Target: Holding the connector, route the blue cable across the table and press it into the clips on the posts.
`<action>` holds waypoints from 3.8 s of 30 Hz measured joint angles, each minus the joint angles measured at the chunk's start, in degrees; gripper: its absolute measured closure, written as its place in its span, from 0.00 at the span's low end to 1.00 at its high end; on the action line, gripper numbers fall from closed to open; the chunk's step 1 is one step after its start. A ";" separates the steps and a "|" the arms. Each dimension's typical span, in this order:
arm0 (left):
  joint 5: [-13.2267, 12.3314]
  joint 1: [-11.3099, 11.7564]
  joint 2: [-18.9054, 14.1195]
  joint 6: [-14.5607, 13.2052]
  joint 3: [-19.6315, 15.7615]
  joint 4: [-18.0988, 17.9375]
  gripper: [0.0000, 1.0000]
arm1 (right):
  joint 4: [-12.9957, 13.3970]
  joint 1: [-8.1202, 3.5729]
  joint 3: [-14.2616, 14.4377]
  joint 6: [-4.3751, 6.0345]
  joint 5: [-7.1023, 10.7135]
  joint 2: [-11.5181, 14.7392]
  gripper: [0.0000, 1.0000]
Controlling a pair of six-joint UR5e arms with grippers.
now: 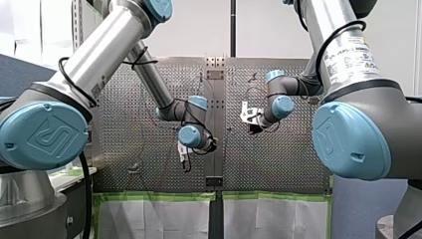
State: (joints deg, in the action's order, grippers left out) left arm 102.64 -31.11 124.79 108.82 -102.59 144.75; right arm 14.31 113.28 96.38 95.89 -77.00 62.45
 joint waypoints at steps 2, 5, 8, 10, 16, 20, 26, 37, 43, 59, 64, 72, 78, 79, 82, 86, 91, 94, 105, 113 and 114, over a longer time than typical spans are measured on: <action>-0.05 0.08 0.07 0.72 1.08 0.40 1.00 | 0.11 -0.08 0.00 0.00 0.03 -0.05 1.00; 0.01 0.27 0.10 1.40 2.57 1.20 1.00 | 0.30 -0.33 0.00 0.02 0.02 -0.06 1.00; 0.12 0.44 0.11 1.64 4.16 1.78 1.00 | 0.71 -0.77 0.00 0.18 0.05 -0.10 1.00; 0.14 0.57 0.11 1.71 5.17 1.98 1.00 | 1.02 -1.15 -0.01 0.35 0.07 -0.14 1.00; -0.84 1.09 0.13 1.91 6.70 2.04 1.00 | 2.24 -2.10 0.00 0.69 0.74 -0.20 1.00; -1.27 1.29 0.22 1.98 7.15 2.07 1.00 | 2.78 -2.40 0.00 1.04 1.06 -0.24 1.00; -1.59 2.32 2.43 1.84 9.67 3.60 1.00 | 3.42 -2.89 -0.01 1.35 1.21 -0.62 1.00; -2.42 4.05 3.19 0.99 12.54 4.29 1.00 | 5.13 -3.78 -0.31 1.69 1.54 -2.32 1.00; -3.64 5.05 3.20 0.88 13.26 4.29 1.00 | 6.10 -4.45 -1.06 2.55 1.58 -2.49 1.00; -3.21 5.22 8.06 -1.28 20.31 9.89 0.84 | 6.63 -7.11 -2.87 3.76 1.91 -2.79 1.00; -1.20 4.80 8.26 -2.64 22.60 12.19 0.54 | 6.59 -7.97 -2.98 3.79 1.98 -2.80 1.00; 1.92 3.58 8.04 -4.84 24.69 15.56 0.00 | 6.44 -9.27 -3.09 3.79 2.25 -2.72 1.00; 3.83 2.13 7.16 -5.88 24.29 18.52 0.00 | 6.20 -10.13 -3.70 3.79 2.49 -2.72 1.00; 4.27 1.81 6.79 -5.93 23.96 19.04 0.00 | 6.06 -10.33 -3.90 3.78 2.58 -2.72 1.00; 5.30 1.12 5.65 -5.95 22.85 20.31 0.00 | 5.54 -10.84 -4.50 3.64 2.79 -2.66 1.00; 5.70 -0.24 3.79 -5.90 21.00 22.22 0.00 | 4.96 -11.36 -4.94 3.48 3.20 -2.65 1.00; 6.56 -2.60 1.26 -4.85 18.50 24.17 0.00 | 4.72 -11.97 -5.07 3.41 3.63 -2.55 1.00; 7.47 -4.15 -0.31 -4.43 16.93 24.19 0.00 | 4.49 -12.25 -5.08 3.38 3.65 -2.48 1.00; 9.03 -9.60 -2.80 -2.45 15.76 21.11 0.00 | 4.34 -13.01 -5.10 3.74 4.24 -0.36 1.00; 11.11 -13.31 0.17 0.69 19.59 21.07 0.00 | 4.34 -13.31 -5.06 3.95 4.47 -0.10 1.00; 11.46 -13.51 0.59 0.86 20.02 21.41 0.00 | 4.34 -13.32 -5.06 3.95 4.47 -0.09 1.00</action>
State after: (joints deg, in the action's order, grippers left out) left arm 114.10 -44.62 125.38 109.68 -82.57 166.16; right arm 18.64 99.96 91.32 99.84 -72.53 62.36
